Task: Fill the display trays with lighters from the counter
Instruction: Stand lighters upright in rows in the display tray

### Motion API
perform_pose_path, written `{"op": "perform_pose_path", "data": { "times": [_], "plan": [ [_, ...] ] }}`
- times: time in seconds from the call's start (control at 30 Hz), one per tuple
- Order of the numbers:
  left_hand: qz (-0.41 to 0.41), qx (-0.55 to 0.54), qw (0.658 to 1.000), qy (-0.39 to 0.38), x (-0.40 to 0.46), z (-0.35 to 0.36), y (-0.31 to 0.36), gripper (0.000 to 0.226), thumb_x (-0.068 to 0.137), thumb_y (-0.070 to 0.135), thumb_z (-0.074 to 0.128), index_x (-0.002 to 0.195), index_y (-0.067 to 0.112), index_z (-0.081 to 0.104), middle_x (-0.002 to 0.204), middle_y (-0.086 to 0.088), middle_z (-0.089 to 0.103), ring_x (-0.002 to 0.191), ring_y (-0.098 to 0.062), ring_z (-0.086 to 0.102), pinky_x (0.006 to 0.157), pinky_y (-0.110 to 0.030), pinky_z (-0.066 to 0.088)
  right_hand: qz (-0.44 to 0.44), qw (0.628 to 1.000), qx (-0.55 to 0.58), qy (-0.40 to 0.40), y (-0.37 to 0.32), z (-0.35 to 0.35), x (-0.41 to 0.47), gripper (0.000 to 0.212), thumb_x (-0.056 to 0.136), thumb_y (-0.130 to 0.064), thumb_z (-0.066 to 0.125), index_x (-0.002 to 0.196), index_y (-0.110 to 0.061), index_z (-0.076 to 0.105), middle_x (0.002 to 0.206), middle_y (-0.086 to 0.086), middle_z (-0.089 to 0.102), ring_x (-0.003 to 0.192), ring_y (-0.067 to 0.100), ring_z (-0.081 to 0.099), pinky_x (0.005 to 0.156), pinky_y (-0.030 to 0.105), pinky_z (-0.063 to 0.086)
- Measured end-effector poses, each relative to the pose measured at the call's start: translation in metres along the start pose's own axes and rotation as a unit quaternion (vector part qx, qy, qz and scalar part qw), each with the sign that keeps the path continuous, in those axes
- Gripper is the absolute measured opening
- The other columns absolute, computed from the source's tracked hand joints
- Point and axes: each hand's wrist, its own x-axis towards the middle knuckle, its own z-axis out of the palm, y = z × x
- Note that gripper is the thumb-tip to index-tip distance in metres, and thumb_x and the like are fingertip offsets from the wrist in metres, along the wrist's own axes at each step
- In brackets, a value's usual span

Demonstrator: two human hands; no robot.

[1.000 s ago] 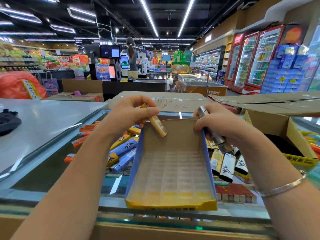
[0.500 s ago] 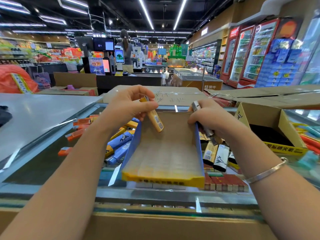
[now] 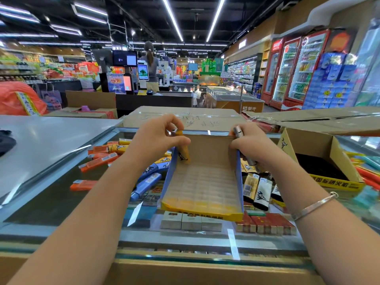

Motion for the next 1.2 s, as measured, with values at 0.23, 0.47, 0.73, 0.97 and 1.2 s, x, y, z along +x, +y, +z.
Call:
{"op": "perform_pose_path", "data": {
  "times": [0.23,0.47,0.73,0.97,1.2],
  "plan": [
    [0.089,0.115,0.989,0.024,0.002,0.016,-0.004,0.020,0.072,0.034,0.077,0.080,0.021,0.063,0.069,0.016,0.052,0.066,-0.004,0.052,0.058,-0.017,0.037,-0.008,1.000,0.003,-0.006,-0.001,0.000,-0.002,0.022,0.080,0.006,0.051,0.075,-0.016,0.053,0.072,0.011,0.050,0.057,0.020,0.048,0.045,0.027,0.042],
    [0.122,0.138,0.981,0.059,0.003,0.023,-0.003,0.022,0.077,0.030,0.074,0.084,0.011,0.065,0.081,0.003,0.061,0.071,-0.013,0.054,0.065,-0.030,0.049,-0.011,1.000,0.002,-0.006,-0.001,-0.001,-0.002,0.025,0.079,0.008,0.048,0.072,-0.016,0.050,0.067,0.010,0.047,0.053,0.022,0.045,0.040,0.023,0.038],
    [0.083,0.106,0.990,0.034,0.009,0.019,-0.006,0.016,0.089,0.019,0.062,0.098,0.011,0.073,0.089,0.004,0.060,0.080,-0.012,0.056,0.073,-0.023,0.043,-0.010,1.000,0.004,-0.014,0.000,-0.001,-0.001,0.025,0.080,0.007,0.049,0.075,-0.017,0.051,0.071,0.011,0.049,0.057,0.023,0.048,0.042,0.025,0.041],
    [0.076,0.067,0.995,0.024,0.007,0.019,-0.011,0.010,0.084,0.013,0.066,0.091,0.011,0.074,0.076,0.015,0.059,0.076,-0.002,0.056,0.073,-0.019,0.046,-0.010,1.000,0.013,-0.014,0.000,-0.001,-0.002,0.025,0.080,0.007,0.049,0.077,-0.018,0.051,0.073,0.012,0.049,0.059,0.023,0.048,0.045,0.027,0.043],
    [0.008,0.042,0.999,-0.026,0.008,0.022,-0.012,0.010,0.085,0.012,0.065,0.088,0.021,0.069,0.095,0.009,0.061,0.094,-0.010,0.058,0.081,-0.023,0.043,-0.008,0.999,0.023,-0.022,0.000,-0.004,-0.004,0.024,0.081,0.006,0.050,0.076,-0.017,0.052,0.072,0.012,0.050,0.058,0.023,0.049,0.047,0.028,0.044]
  ]
}}
